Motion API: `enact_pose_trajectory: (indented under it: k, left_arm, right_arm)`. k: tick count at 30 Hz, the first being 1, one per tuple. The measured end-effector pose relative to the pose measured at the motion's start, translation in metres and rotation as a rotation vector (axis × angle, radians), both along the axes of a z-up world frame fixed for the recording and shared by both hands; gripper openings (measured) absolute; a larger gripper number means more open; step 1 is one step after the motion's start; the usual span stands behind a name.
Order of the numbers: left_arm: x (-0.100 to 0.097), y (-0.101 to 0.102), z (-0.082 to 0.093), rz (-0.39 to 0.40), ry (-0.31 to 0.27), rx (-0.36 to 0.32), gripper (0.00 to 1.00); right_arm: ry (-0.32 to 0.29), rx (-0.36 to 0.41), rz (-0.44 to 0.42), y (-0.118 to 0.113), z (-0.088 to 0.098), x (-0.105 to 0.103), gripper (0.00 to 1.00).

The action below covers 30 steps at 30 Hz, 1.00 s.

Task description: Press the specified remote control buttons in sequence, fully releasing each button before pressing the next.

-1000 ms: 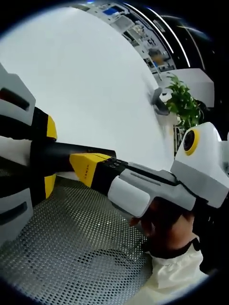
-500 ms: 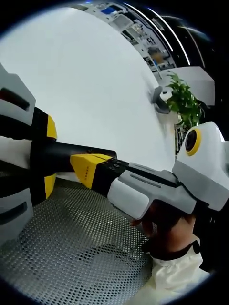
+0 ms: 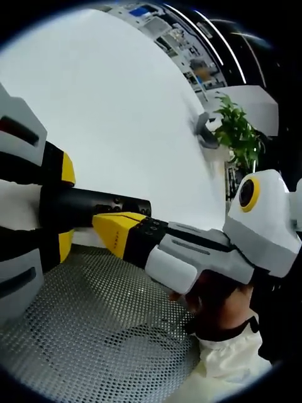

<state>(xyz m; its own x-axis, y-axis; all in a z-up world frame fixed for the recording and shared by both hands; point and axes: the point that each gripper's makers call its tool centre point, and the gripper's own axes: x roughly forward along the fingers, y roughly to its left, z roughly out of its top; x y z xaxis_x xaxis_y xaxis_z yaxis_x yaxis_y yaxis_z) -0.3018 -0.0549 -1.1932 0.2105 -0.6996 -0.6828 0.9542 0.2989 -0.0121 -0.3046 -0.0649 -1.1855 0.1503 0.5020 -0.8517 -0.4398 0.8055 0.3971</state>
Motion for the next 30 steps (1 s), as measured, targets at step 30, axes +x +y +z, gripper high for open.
enact_pose_trajectory:
  k: [30]
  left_arm:
    - [-0.001, 0.0, -0.001, -0.041, 0.021, 0.061, 0.24]
  right_arm:
    - [-0.091, -0.042, 0.044, 0.004, 0.0, 0.012, 0.0]
